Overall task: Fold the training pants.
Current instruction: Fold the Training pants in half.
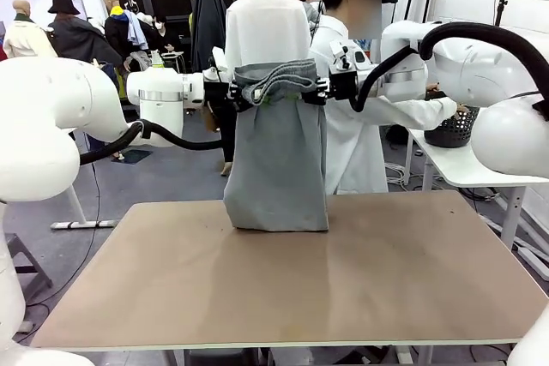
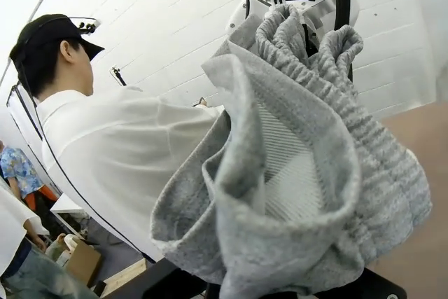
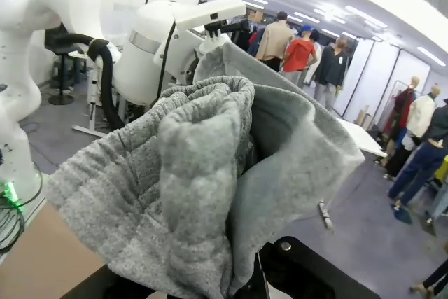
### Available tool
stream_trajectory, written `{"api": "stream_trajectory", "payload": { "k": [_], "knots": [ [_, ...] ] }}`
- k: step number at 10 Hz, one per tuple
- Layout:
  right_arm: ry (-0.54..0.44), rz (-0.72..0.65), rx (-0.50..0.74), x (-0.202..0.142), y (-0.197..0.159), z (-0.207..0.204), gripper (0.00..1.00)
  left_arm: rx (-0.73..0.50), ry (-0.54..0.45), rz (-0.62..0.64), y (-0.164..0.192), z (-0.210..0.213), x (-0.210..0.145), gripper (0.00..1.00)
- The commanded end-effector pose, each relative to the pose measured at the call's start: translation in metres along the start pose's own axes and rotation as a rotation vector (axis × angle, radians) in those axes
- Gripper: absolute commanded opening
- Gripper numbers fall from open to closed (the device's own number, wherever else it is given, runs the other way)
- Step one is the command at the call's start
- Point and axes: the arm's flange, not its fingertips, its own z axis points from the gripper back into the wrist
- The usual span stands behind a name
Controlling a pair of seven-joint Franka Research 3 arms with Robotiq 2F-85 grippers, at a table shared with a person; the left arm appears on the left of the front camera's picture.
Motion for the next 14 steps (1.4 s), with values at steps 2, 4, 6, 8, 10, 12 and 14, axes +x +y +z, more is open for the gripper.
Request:
{"api": "stream_trajectory", "payload": {
  "k": [2, 4, 6, 8, 10, 12, 14],
  "knots": [
    [-0.048, -0.014, 0.036, 0.002, 0.032, -0.001, 0.0, 0.01, -0.06, 0.034, -0.026, 0.024, -0.013, 0.0],
    [-0.092, -0.102, 0.028, 0.007, 0.05, -0.006, 0.0, -0.016, -0.055, 0.153, -0.053, 0.032, -0.001, 0.0],
    [-0.122, -0.233, 0.016, -0.001, 0.06, -0.01, 0.0, -0.069, -0.011, 0.284, -0.075, 0.037, 0.002, 0.0],
    [-0.095, -0.36, 0.034, -0.016, 0.081, -0.016, 0.0, -0.13, 0.02, 0.423, -0.098, 0.038, -0.006, 0.0],
    [-0.064, -0.47, 0.065, -0.034, 0.105, -0.022, 0.0, -0.156, -0.03, 0.517, -0.121, 0.037, -0.018, 0.0],
    [-0.018, -0.556, 0.101, -0.051, 0.124, -0.031, 0.0, -0.14, -0.056, 0.58, -0.141, 0.041, -0.029, 0.0],
    [0.02, -0.596, 0.132, -0.056, 0.131, -0.036, 0.0, -0.129, -0.061, 0.588, -0.147, 0.049, -0.026, 0.0]
  ]
}}
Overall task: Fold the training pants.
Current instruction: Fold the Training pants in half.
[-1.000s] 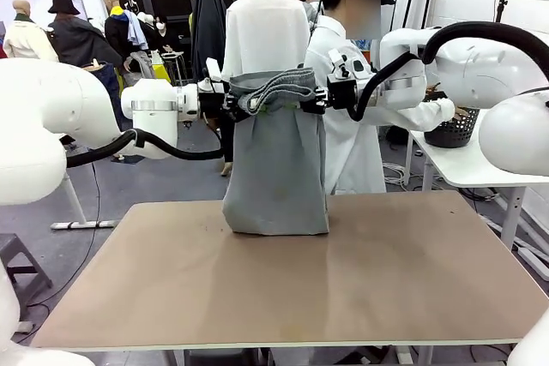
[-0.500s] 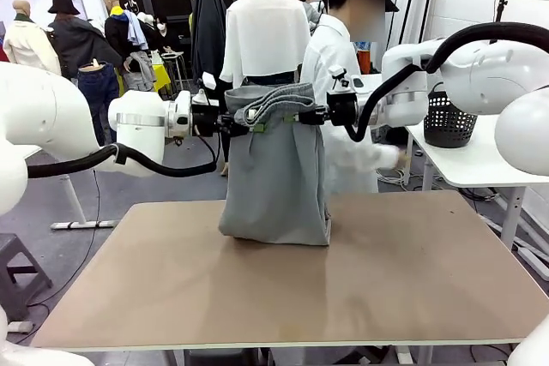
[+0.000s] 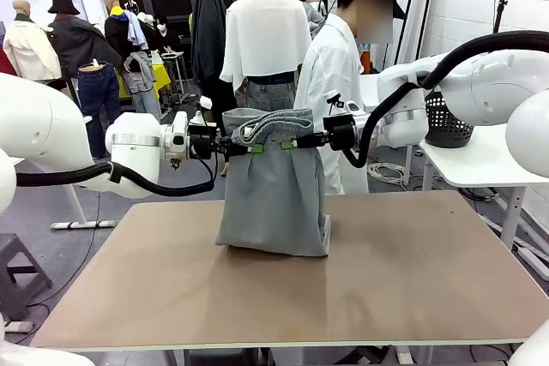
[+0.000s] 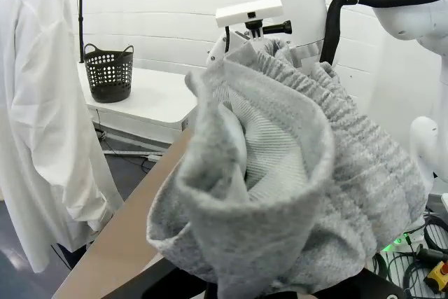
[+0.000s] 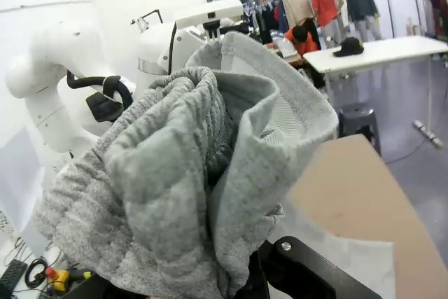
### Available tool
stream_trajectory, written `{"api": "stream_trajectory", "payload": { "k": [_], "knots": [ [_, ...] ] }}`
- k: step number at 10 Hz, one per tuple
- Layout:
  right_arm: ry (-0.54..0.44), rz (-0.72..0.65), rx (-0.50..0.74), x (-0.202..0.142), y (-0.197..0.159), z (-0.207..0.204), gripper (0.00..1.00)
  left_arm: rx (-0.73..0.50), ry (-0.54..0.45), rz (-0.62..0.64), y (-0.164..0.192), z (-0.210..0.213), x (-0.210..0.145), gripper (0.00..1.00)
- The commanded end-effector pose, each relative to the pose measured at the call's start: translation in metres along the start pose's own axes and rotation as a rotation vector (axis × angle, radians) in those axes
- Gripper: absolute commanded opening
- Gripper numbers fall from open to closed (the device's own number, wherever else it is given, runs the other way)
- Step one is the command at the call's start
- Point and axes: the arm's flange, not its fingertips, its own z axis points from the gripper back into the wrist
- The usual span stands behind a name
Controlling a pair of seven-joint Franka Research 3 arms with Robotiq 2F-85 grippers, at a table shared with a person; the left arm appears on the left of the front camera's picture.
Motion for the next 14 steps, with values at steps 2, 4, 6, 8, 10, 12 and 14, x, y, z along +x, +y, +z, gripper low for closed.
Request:
{"api": "stream_trajectory", "payload": {
  "k": [2, 4, 6, 8, 10, 12, 14],
  "knots": [
    [0.0, 0.0, 0.0, 0.0, 0.0, 0.0, 0.0, 0.0, 0.0, 0.0, 0.0, 0.0, 0.0, 0.0],
    [0.0, 0.0, 0.0, 0.0, 0.0, 0.0, 0.0, 0.0, 0.0, 0.0, 0.0, 0.0, 0.0, 0.0],
    [0.0, 0.0, 0.0, 0.0, 0.0, 0.0, 0.0, 0.0, 0.0, 0.0, 0.0, 0.0, 0.0, 0.0],
    [0.006, 0.003, 0.0, -0.013, 0.007, -0.004, 0.0, 0.007, 0.007, 0.008, -0.01, 0.001, -0.014, 0.0],
    [-0.011, -0.02, 0.017, -0.039, 0.02, -0.015, 0.0, 0.029, -0.003, 0.043, -0.031, 0.006, -0.034, 0.0],
    [-0.029, -0.061, 0.035, -0.063, 0.037, -0.022, 0.0, 0.02, -0.014, 0.105, -0.059, 0.009, -0.054, 0.0],
    [-0.039, -0.108, 0.052, -0.088, 0.053, -0.027, 0.0, -0.014, -0.016, 0.179, -0.083, 0.011, -0.075, 0.0]
  ]
}}
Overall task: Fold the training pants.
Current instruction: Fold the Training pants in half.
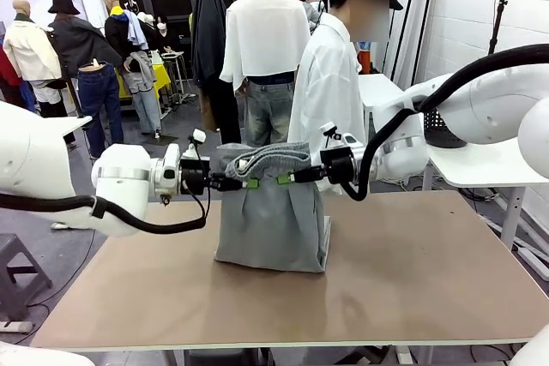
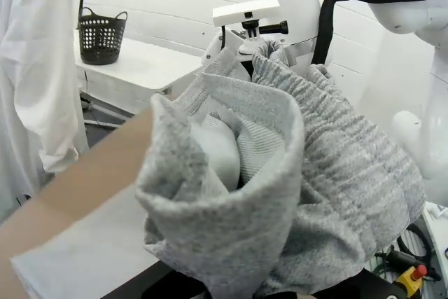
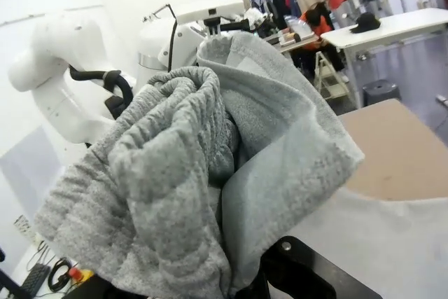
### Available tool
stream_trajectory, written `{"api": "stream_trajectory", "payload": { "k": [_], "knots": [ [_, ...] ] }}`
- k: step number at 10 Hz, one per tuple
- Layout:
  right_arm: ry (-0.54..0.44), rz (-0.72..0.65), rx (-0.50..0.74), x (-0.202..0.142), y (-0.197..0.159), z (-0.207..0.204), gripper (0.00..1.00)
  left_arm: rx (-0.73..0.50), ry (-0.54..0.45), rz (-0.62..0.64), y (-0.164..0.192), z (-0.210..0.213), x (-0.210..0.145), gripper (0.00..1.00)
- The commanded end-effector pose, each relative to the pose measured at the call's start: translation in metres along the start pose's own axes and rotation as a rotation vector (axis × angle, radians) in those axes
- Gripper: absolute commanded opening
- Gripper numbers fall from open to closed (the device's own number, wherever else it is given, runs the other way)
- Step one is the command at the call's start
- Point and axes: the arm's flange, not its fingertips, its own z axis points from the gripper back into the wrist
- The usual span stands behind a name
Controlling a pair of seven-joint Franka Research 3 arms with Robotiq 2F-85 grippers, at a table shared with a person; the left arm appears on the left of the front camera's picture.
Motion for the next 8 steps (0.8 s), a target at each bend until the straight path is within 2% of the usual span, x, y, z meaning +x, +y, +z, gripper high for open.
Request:
{"api": "stream_trajectory", "payload": {
  "k": [1, 6, 8],
  "knots": [
    [-0.046, -0.031, 0.012, -0.016, 0.022, -0.007, 0.0, -0.022, -0.026, 0.083, -0.026, -0.001, -0.014, 0.0],
    [-0.074, -0.161, 0.053, -0.088, 0.021, -0.023, 0.0, -0.062, -0.038, 0.25, -0.032, 0.005, -0.077, 0.0],
    [-0.073, -0.197, 0.066, -0.103, 0.013, -0.029, 0.0, -0.076, -0.055, 0.292, -0.028, 0.007, -0.096, 0.0]
  ]
}}
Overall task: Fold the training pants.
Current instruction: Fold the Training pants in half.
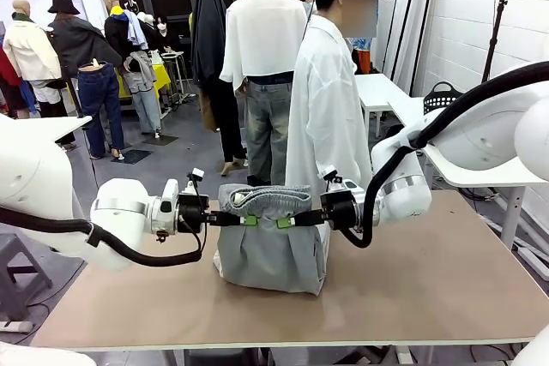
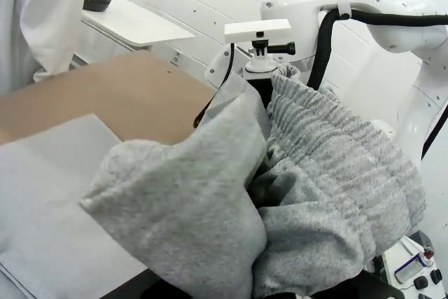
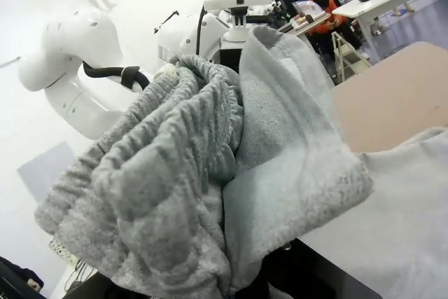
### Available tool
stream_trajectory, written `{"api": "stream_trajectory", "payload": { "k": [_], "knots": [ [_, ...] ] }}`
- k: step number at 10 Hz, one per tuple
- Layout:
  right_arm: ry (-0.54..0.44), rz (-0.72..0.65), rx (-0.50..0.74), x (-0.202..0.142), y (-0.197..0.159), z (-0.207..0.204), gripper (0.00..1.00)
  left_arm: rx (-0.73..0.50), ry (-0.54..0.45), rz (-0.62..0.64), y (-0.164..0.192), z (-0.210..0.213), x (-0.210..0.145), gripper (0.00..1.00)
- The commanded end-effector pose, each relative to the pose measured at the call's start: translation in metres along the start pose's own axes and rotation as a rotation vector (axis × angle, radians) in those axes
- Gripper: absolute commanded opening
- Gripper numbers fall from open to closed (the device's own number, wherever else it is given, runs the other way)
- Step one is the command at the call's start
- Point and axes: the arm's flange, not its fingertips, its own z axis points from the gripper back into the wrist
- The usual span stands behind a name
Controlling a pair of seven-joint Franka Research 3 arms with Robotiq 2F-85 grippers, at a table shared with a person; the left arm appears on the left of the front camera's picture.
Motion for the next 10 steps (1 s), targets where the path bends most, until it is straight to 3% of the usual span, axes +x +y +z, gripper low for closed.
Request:
{"api": "stream_trajectory", "payload": {
  "k": [1, 3, 7, 10],
  "knots": [
    [-0.036, -0.012, 0.015, -0.006, -0.003, -0.009, 0.0, -0.018, -0.071, 0.045, -0.018, 0.007, -0.025, 0.0],
    [0.0, -0.015, 0.005, -0.006, -0.003, -0.001, 0.0, -0.007, -0.004, 0.024, 0.005, -0.001, -0.006, 0.0],
    [-0.001, -0.019, 0.004, -0.007, -0.006, -0.001, 0.0, -0.016, -0.003, 0.034, 0.007, -0.001, -0.009, 0.0],
    [-0.058, -0.06, -0.028, 0.019, -0.029, 0.017, 0.0, -0.007, 0.023, 0.102, 0.046, -0.011, 0.03, 0.0]
  ]
}}
